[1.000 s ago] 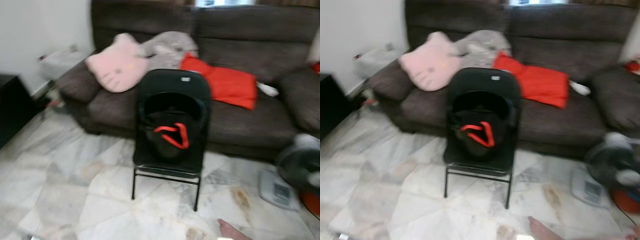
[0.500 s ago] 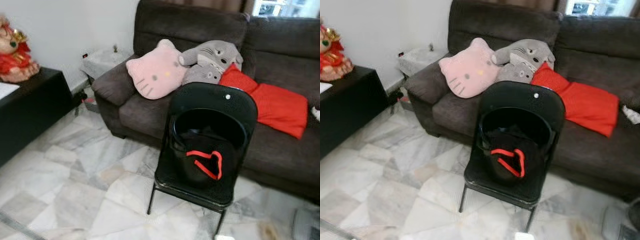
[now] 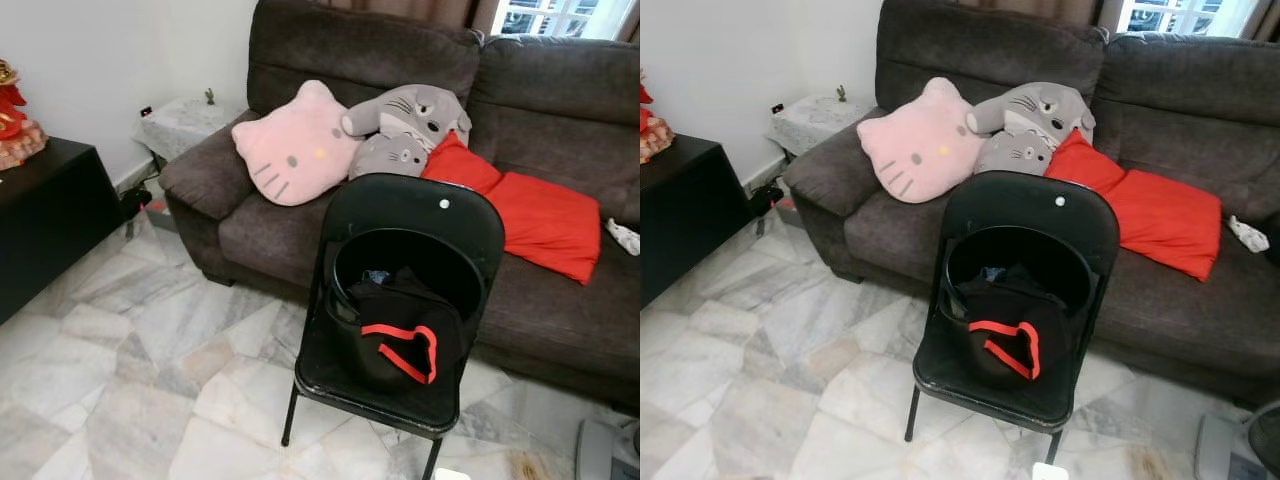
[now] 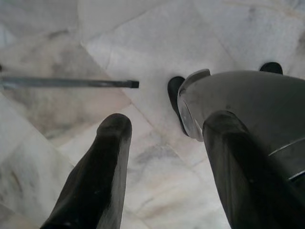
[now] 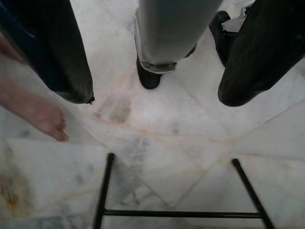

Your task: Hang hanger

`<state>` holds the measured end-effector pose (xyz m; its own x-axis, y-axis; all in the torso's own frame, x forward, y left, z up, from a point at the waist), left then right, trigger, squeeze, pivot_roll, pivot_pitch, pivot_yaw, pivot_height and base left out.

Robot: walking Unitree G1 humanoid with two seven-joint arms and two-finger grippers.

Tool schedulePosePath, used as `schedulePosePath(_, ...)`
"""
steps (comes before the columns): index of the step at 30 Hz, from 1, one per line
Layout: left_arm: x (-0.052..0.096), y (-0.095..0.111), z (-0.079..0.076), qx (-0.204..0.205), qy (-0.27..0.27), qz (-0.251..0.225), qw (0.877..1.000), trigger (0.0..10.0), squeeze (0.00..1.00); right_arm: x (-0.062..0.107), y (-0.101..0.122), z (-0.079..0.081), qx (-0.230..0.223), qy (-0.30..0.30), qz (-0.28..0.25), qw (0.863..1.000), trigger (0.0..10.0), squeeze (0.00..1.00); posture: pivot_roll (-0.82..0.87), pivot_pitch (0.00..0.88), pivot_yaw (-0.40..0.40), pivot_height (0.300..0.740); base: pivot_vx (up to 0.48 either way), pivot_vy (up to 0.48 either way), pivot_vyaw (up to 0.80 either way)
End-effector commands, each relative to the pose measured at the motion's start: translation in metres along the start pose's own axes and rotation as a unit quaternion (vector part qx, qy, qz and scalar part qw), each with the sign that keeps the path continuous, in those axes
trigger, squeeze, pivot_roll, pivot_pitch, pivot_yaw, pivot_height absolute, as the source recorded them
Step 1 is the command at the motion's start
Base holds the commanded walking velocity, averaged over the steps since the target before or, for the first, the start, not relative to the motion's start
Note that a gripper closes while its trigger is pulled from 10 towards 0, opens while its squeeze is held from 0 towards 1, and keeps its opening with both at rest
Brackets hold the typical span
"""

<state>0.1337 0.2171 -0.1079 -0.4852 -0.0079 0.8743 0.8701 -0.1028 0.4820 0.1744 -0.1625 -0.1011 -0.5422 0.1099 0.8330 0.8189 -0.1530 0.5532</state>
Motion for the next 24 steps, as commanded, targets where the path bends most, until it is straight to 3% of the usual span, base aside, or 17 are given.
schedulePosePath(1, 0.0, -0.003, 0.0, -0.005, -0.003, 0.006, 1.0, 10.0, 0.0, -0.002, 0.016, -0.01, -0.008, -0.011, -0.026, 1.0, 10.0, 0.0, -0.1, 0.056, 0.025, 0.74, 0.0, 0.0, -0.8)
schedulePosePath(19, 0.0, -0.003, -0.001, -0.008, -0.006, 0.006, 1.0, 10.0, 0.0, -0.002, 0.008, -0.02, -0.008, -0.013, -0.008, 1.0, 10.0, 0.0, -0.1, 0.057, 0.025, 0.74, 0.0, 0.0, -0.8)
schedulePosePath(24, 0.0, -0.002, -0.001, -0.01, -0.006, 0.006, 1.0, 10.0, 0.0, -0.001, 0.007, -0.021, -0.003, -0.012, -0.009, 1.0, 10.0, 0.0, -0.1, 0.057, 0.025, 0.74, 0.0, 0.0, 0.0)
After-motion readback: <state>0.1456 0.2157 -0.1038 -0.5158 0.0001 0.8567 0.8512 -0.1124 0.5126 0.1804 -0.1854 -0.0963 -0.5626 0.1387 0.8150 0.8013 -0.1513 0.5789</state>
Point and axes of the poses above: a point about 5 cm out from each wrist's last joint towards the gripper, its own x axis pointing back from the gripper into the wrist, its own y axis along the axis of the wrist's last joint, z = x × y, the point moved 1 cm from there along -x, pointing out of the wrist towards the gripper
